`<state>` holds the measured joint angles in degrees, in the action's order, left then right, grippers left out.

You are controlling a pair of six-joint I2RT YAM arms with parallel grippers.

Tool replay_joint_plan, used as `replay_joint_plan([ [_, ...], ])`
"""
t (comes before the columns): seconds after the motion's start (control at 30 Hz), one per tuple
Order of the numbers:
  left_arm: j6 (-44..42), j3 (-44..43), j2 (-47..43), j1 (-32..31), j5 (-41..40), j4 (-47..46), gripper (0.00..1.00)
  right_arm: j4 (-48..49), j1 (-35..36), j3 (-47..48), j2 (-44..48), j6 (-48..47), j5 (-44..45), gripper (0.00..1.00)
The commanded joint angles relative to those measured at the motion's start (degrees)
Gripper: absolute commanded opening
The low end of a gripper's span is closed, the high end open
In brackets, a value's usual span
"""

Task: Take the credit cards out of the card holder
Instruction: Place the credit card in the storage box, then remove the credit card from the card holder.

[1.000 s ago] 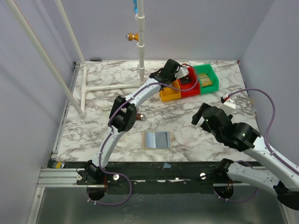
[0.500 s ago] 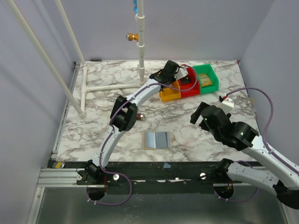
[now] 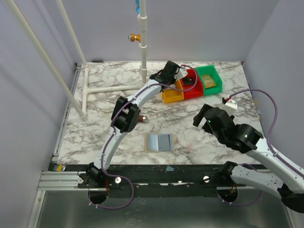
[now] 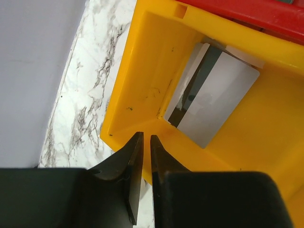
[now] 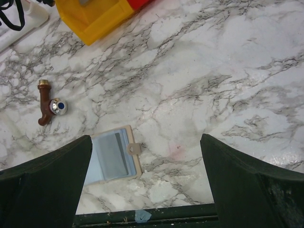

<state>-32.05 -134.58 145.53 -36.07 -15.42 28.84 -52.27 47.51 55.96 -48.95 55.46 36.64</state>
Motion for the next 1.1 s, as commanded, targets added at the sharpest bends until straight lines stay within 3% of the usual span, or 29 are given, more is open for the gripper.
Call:
replay_joint_plan([
  [0.0, 1.69, -1.72, -2.26, -0.02, 1.38, 0.44, 0.14, 1.36, -0.22, -0.51, 0.06, -0.60, -0.65, 1.00],
  [0.1, 3.25, -2.32, -4.58, 0.00, 2.32, 1.48, 0.15, 2.02, -0.22, -0.46, -0.30, -1.16, -1.17, 1.00],
  [0.37, 8.91, -0.25, -12.52, -0.47, 5.68, 5.09, 0.35, 3.46, -0.24, -0.94, -0.32, -1.88, -1.79, 1.00],
  [0.47, 10.91, 2.81, -15.92, -0.96, 5.76, 5.39, 0.53, 4.21, -0.22, -1.29, -0.43, -2.19, -2.09, 1.00],
  [0.57, 13.56, 5.46, -19.00, -1.46, 6.20, 6.53, 0.83, 4.93, -0.22, -1.77, -0.47, -2.37, -2.61, 1.00],
  [0.67, 17.00, 8.77, -22.80, -1.57, 7.79, 7.53, 0.95, 6.30, -0.25, -2.47, -0.08, -2.68, -3.37, 1.00],
  [1.07, 33.05, 33.34, -44.81, -1.71, 10.21, 6.82, 0.99, 12.21, -0.22, -6.15, -1.17, -3.66, -7.61, 1.00],
])
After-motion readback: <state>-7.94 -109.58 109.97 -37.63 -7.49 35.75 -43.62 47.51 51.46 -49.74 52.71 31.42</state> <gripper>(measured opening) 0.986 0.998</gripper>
